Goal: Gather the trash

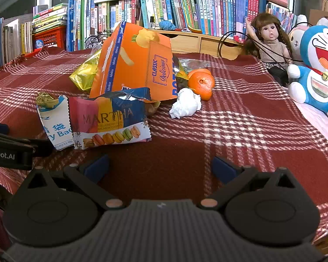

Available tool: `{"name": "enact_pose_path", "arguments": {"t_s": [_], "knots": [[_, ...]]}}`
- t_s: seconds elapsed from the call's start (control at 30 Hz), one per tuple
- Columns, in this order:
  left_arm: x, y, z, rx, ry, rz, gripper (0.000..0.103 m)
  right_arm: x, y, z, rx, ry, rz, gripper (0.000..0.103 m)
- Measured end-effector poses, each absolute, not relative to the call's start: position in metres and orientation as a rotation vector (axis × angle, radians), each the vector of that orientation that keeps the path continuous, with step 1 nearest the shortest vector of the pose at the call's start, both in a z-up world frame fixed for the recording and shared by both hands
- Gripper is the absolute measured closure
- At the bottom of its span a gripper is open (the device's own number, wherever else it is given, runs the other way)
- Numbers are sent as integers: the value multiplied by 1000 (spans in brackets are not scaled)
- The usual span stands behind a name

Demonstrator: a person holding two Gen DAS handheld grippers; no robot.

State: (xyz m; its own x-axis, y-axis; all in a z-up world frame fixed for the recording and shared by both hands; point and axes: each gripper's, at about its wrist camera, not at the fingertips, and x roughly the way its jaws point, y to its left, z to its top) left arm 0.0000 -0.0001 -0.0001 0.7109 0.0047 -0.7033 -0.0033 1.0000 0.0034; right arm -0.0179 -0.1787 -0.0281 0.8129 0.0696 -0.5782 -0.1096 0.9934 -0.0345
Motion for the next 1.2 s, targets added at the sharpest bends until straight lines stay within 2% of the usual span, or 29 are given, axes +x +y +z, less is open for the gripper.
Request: {"name": "enact_pose_path", "arguments": {"t_s": [1.2], "knots": [[0,0,0,3,777,5,0,-19,-180,-30,-66,605,94,0]]}}
